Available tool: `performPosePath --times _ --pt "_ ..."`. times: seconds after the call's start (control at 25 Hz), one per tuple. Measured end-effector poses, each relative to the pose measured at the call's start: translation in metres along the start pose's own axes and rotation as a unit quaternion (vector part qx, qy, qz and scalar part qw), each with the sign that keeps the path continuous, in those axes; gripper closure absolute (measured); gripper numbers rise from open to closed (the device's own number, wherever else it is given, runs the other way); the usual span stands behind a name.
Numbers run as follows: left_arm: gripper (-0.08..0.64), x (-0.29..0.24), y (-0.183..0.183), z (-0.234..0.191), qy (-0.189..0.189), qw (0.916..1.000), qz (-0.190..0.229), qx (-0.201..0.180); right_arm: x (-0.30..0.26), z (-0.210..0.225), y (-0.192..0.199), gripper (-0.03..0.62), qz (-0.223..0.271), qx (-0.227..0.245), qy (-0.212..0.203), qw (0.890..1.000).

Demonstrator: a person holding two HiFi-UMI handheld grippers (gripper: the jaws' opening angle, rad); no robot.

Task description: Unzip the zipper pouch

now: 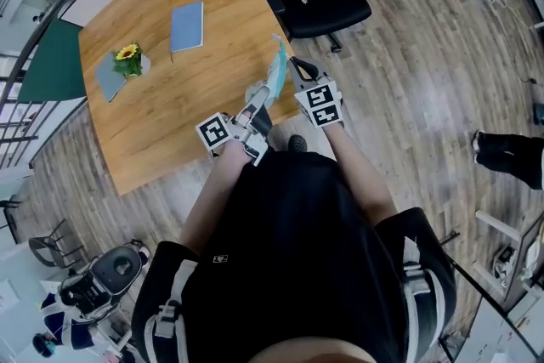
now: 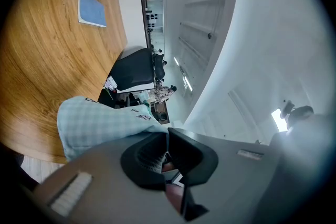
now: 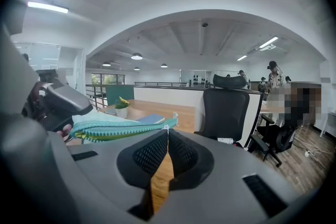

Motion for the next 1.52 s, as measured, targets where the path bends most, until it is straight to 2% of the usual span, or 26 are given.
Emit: performPosePath --times 1.04,1.52 --pt "0.555 -0.009 0.012 0.001 0.002 0.9998 -0.020 0.002 0.003 0.022 0.010 0.586 -0.006 -0.003 0.019 1.000" --pt "0.555 -0.005 0.010 0.004 -0.001 0.9998 -0.022 0.001 -0.004 0.022 0.010 0.586 -0.010 0.006 0.012 1.000"
Point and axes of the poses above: the fingertips, and each gripper's own axes: x backward along the fingers, z to its right, y out of its underside, the point moved 10 cm from there along x, backward along the fingers, and after that the axes turned 11 degrees about x, right-handed, at the moved point
